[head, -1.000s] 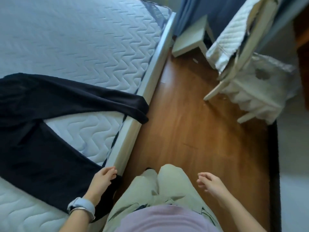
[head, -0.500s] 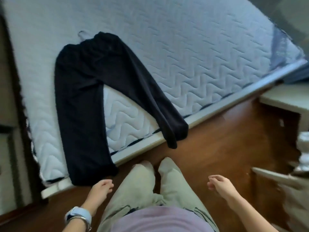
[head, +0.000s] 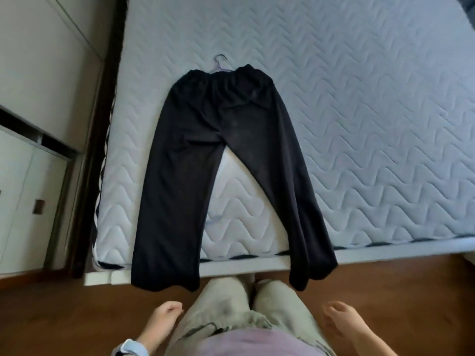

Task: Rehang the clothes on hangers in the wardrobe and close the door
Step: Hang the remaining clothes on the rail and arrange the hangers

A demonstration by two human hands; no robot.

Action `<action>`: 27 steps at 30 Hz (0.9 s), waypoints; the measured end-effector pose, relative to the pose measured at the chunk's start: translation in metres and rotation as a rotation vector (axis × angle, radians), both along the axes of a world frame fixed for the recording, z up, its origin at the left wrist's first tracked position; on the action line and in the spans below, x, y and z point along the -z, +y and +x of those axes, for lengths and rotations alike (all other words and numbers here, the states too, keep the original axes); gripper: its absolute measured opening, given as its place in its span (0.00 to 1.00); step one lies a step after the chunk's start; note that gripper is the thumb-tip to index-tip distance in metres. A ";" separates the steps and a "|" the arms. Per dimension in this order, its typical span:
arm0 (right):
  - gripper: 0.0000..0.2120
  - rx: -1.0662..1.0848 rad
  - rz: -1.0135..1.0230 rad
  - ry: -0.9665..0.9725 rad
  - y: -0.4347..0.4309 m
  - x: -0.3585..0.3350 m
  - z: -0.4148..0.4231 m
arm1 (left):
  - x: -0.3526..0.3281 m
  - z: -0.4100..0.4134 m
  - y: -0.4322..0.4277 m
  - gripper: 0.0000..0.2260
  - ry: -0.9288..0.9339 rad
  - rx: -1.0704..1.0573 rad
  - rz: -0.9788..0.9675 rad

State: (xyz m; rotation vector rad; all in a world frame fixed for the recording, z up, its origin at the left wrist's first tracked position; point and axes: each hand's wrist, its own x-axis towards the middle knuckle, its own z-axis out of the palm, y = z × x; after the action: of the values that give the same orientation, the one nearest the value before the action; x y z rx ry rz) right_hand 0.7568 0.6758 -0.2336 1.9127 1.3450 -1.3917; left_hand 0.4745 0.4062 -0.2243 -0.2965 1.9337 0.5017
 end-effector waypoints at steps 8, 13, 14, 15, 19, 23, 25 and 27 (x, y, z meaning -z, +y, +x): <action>0.09 -0.164 -0.056 0.101 0.096 -0.024 -0.154 | 0.004 -0.131 0.127 0.13 0.136 0.153 0.164; 0.10 -0.409 0.155 0.179 0.205 0.000 -0.285 | 0.013 -0.230 0.268 0.17 0.355 0.230 0.337; 0.09 -0.458 0.200 0.192 0.224 0.004 -0.313 | 0.018 -0.248 0.294 0.17 0.390 0.246 0.360; 0.09 -0.484 0.237 0.207 0.242 0.007 -0.341 | 0.023 -0.264 0.318 0.18 0.422 0.274 0.373; 0.15 -0.557 0.299 0.237 0.308 0.026 -0.441 | 0.064 -0.325 0.400 0.21 0.531 0.389 0.407; 0.17 -0.644 0.404 0.261 0.362 0.064 -0.522 | 0.129 -0.381 0.453 0.23 0.625 0.582 0.297; 0.17 -0.687 0.484 0.303 0.383 0.083 -0.559 | 0.159 -0.405 0.467 0.25 0.703 0.732 0.158; 0.19 -0.733 0.559 0.348 0.400 0.102 -0.592 | 0.186 -0.422 0.470 0.26 0.775 0.886 0.026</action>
State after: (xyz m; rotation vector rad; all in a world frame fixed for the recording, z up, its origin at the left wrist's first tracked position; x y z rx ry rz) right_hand 0.1649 1.0753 -0.3357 1.2096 2.4816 -1.0452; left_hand 0.0528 0.8764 -0.4106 0.8742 2.5189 0.0220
